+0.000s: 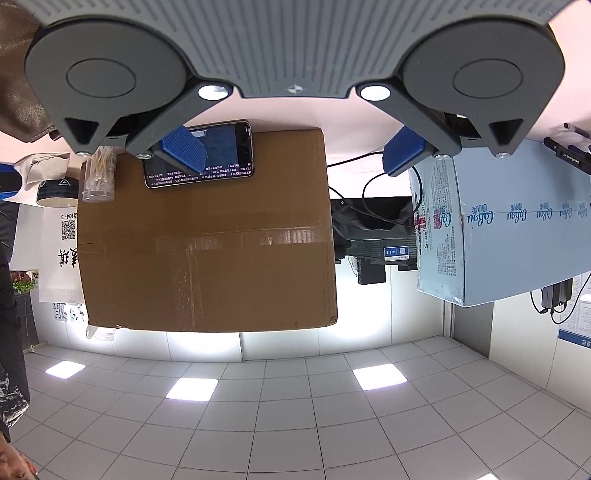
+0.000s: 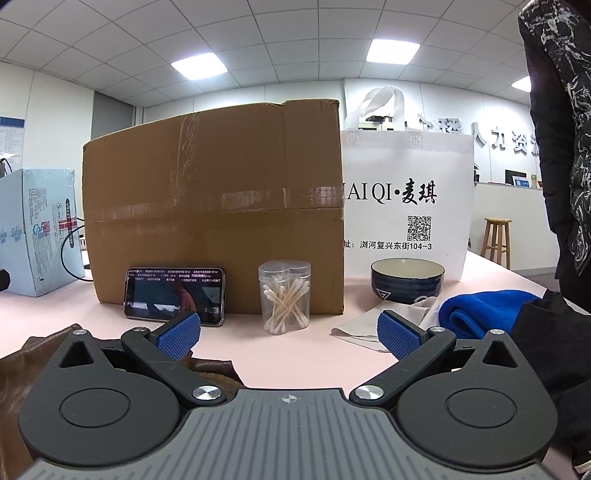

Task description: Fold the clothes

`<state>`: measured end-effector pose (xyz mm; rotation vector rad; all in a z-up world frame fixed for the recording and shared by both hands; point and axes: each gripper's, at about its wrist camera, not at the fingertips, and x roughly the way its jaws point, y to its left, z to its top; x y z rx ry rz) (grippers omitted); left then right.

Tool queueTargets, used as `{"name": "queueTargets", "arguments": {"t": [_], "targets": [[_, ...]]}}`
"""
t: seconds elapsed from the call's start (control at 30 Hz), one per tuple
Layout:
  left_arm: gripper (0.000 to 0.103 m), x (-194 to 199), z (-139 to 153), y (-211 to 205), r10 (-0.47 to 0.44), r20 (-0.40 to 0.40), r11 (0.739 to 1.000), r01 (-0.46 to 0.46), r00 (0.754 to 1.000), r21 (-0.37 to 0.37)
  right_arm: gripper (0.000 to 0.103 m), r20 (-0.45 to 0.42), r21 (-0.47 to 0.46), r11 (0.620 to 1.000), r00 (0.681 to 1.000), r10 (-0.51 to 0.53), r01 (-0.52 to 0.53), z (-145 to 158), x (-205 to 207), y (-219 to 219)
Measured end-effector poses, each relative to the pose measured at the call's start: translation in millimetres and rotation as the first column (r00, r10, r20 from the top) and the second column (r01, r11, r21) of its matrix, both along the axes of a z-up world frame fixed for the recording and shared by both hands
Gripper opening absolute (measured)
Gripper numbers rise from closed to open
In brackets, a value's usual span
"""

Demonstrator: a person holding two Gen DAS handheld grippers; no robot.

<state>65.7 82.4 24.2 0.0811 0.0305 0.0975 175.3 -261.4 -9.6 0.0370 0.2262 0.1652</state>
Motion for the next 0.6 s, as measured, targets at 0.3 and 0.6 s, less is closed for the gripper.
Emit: {"name": "queueTargets", "arguments": {"t": [0.3,0.6], "targets": [[0.103,0.5,0.6,0.1,0.007,-0.006,1.000,-0.007,1.000,-0.006,0.103,-0.019,0.008,1.000,1.000,0.007,-0.006,-0.6,2.2,-1.3],[0.103,0.3,0.4,0.2,0.014,-0.009,1.000,-0.014,1.000,-0.008,0.103,-0.051,0.030,1.000,0.999,0.012,-0.011,-2.0,6.8,-4.4]]}}
